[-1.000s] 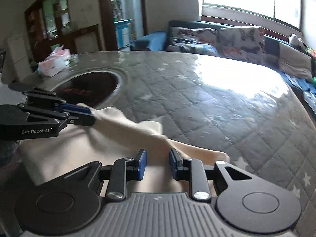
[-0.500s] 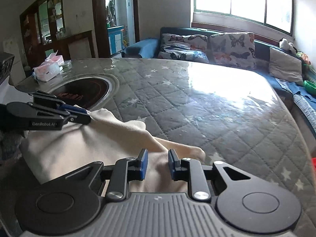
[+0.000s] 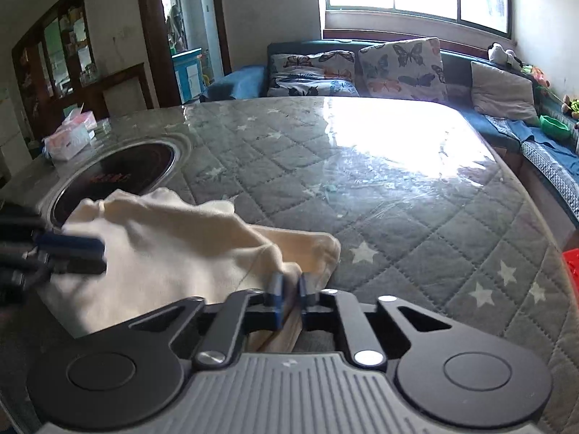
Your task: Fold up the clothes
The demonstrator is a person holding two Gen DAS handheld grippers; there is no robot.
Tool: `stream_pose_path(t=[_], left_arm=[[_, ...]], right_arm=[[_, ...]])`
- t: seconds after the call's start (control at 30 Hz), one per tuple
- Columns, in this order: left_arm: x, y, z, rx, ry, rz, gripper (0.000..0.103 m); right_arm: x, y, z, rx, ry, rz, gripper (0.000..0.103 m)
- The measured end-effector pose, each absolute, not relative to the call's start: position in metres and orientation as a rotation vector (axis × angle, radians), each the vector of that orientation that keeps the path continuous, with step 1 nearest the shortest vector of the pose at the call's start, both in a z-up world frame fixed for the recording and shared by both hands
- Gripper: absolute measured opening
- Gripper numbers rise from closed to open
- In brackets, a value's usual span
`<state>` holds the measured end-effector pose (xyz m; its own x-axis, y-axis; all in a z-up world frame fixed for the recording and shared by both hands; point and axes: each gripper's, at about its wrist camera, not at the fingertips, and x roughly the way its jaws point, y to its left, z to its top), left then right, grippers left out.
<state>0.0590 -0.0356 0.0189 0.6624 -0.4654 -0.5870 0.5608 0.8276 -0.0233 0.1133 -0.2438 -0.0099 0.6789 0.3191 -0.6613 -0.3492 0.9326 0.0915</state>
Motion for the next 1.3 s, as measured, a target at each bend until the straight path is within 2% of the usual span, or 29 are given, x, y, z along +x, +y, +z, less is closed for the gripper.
stream_pose_path(t=[0.27,0.63,1.1,1.3], left_arm=[[0.061,-0.083,0.012,0.186,0.62,-0.701,0.016],[0.05,-0.119,-0.004,0.208,0.644,-0.825,0.016],[0.044,-0.12,-0.007,0.173,0.647,-0.795,0.02],[0.037,-0.08,0.006,0.113,0.62,-0.69,0.022]], right_arm=[[0.121,-0.245,-0.009,-0.068,0.762,0.415,0.003],[0.131,-0.249,-0.012,-0.028,0.779,0.443,0.006],[0.134,-0.244,-0.018,-0.024,0.764,0.432,0.012],[0.132,-0.237,-0.016,-0.086,0.755,0.396,0.011]])
